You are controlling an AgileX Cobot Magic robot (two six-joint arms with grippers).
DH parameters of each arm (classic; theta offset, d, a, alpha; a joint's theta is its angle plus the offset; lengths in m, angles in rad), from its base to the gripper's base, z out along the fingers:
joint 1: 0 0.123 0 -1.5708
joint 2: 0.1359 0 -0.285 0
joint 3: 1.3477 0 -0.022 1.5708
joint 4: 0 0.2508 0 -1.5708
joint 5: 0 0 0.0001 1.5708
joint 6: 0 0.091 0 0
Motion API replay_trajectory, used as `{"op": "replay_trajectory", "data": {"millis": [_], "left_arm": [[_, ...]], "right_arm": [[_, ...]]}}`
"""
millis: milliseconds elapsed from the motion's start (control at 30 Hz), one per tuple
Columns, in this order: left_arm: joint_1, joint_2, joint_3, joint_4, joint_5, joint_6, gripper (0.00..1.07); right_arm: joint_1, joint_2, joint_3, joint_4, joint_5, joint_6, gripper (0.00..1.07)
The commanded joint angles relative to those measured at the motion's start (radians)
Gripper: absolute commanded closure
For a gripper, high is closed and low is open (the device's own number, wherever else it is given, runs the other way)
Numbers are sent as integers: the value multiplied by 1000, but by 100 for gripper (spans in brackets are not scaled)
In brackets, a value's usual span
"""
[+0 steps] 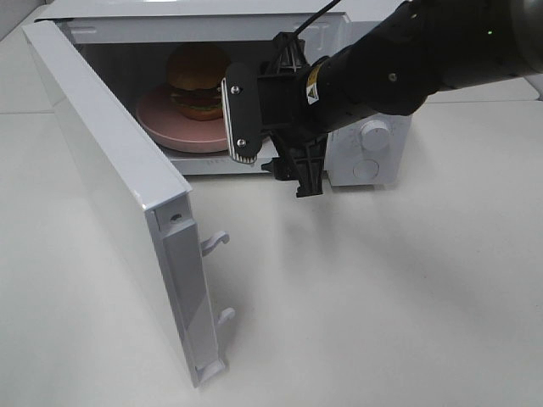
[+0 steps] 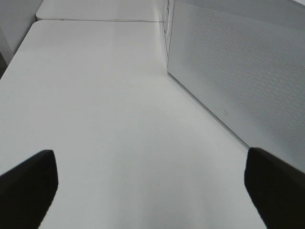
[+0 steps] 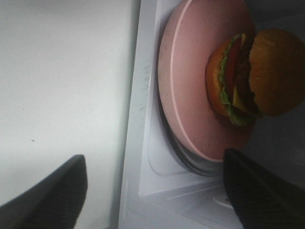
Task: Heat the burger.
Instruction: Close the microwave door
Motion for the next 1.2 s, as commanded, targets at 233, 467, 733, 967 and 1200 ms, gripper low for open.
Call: {"op": "replay_trajectory", "data": {"millis": [233,467,733,967,1200], "left_arm": [[2,-16,-1,-4,-9,-2,4],[2,-16,-1,-4,-9,-2,4],[2,-16,-1,-4,-9,-2,4],[2,-16,-1,-4,-9,-2,4],[2,-16,-1,-4,-9,-2,4]], "right_arm": [[-2,-143,84,-13,-5,258,19],[-32,-301,158,-27,117,588,22],[-66,-418,223,-36,209,747,25],[-154,-607,334,-36,321,978,28],[-261,-769,379,-37,507,1102,32]]}}
